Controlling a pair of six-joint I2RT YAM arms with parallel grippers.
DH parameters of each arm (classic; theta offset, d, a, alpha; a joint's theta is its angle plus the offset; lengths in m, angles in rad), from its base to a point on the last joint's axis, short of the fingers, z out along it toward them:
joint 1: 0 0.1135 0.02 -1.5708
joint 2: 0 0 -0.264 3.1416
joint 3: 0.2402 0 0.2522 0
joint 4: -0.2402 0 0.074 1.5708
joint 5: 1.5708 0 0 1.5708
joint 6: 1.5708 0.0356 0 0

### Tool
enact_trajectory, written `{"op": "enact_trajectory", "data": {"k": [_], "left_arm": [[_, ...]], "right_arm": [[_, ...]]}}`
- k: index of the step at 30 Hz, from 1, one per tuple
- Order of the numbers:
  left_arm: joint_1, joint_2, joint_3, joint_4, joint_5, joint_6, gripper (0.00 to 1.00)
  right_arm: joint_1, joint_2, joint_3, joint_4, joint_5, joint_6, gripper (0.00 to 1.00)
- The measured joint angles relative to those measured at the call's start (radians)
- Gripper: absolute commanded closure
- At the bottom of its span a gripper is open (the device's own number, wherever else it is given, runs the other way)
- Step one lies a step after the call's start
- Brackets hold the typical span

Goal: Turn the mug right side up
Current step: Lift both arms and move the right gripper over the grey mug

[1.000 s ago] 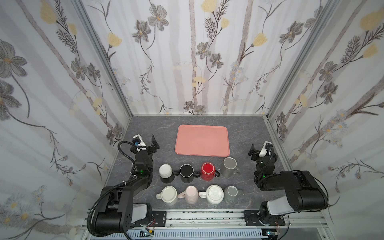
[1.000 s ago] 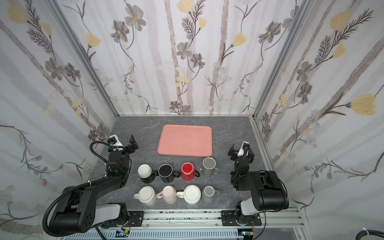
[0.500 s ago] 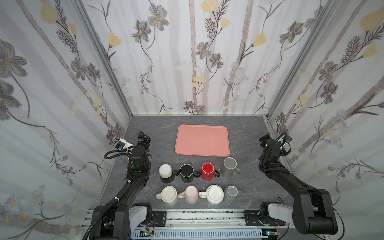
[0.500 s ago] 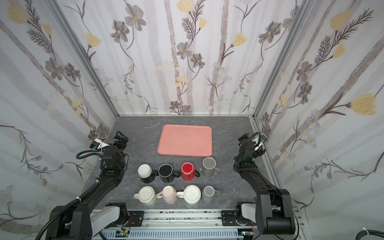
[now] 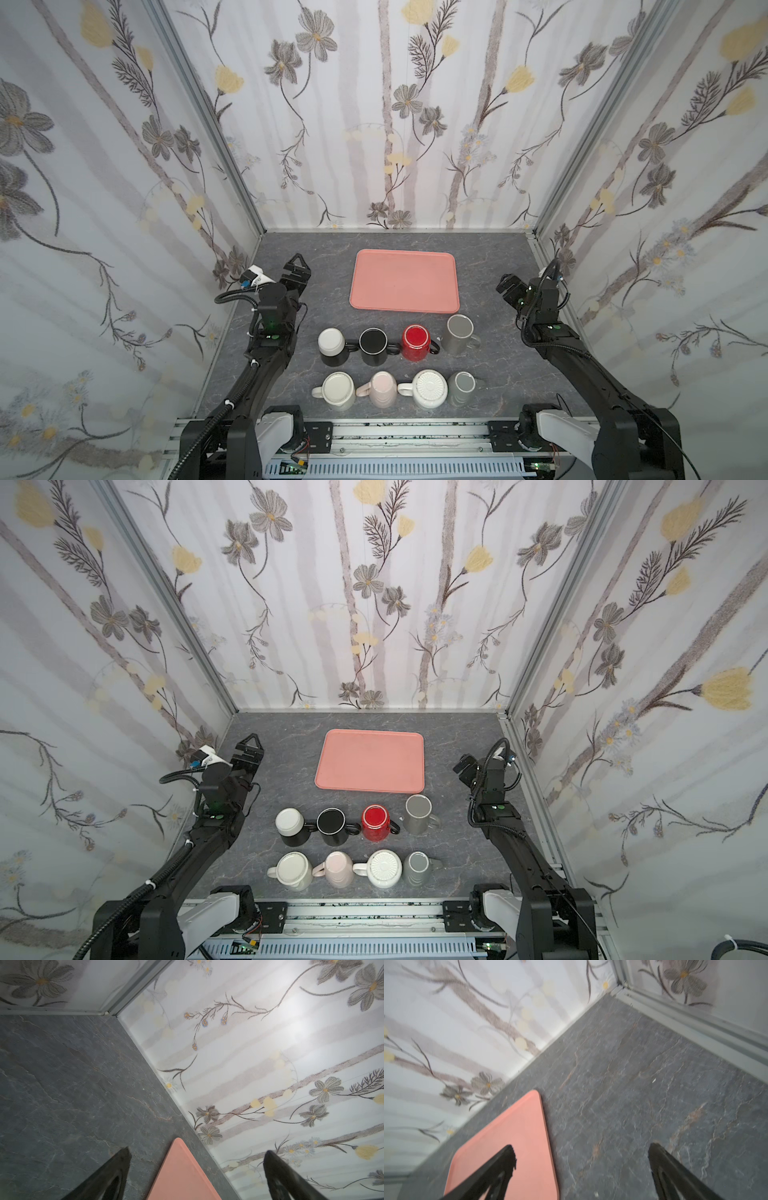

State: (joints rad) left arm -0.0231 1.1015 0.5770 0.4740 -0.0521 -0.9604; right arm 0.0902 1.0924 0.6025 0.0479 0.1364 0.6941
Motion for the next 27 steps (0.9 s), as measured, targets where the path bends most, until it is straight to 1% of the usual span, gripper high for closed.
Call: {"op": "enact_trajectory", "data": {"k": [2, 5, 7, 9, 12, 14, 17, 21, 24, 27], "left_arm": [[-0.037, 0.051, 0.05, -0.099, 0.042, -0.011, 0.0], [-0.1, 0.079, 0.053, -0.176, 0.1, -0.011, 0.0], [-0.139, 0.063, 0.014, -0.167, 0.121, -0.007, 0.0], [-0.157, 0.035, -0.029, -0.155, 0.131, -0.007, 0.0], [-0.167, 0.002, -0.033, -0.149, 0.153, 0.012, 0.0], [-0.172, -0.008, 0.008, -0.158, 0.163, 0.044, 0.0], [-0.172, -0.011, 0.078, -0.187, 0.208, 0.098, 0.0], [-0.174, 0.002, 0.111, -0.218, 0.275, 0.135, 0.0], [-0.179, 0.013, 0.119, -0.237, 0.317, 0.149, 0.0], [-0.18, 0.016, 0.121, -0.243, 0.342, 0.16, 0.0]], "right_arm": [[0.031, -0.008, 0.003, -0.087, -0.047, -0.018, 0.0], [0.073, -0.015, 0.026, -0.201, -0.089, -0.035, 0.0], [0.127, -0.02, 0.054, -0.276, -0.089, -0.05, 0.01], [0.188, -0.02, 0.087, -0.34, -0.1, -0.07, 0.04], [0.245, -0.02, 0.147, -0.448, -0.088, -0.087, 0.05], [0.278, -0.023, 0.181, -0.497, -0.071, -0.103, 0.04], [0.325, -0.027, 0.208, -0.554, -0.082, -0.123, 0.04], [0.381, -0.008, 0.218, -0.626, -0.131, -0.136, 0.05], [0.431, 0.005, 0.231, -0.66, -0.159, -0.138, 0.09], [0.47, 0.014, 0.241, -0.679, -0.177, -0.13, 0.19]]}}
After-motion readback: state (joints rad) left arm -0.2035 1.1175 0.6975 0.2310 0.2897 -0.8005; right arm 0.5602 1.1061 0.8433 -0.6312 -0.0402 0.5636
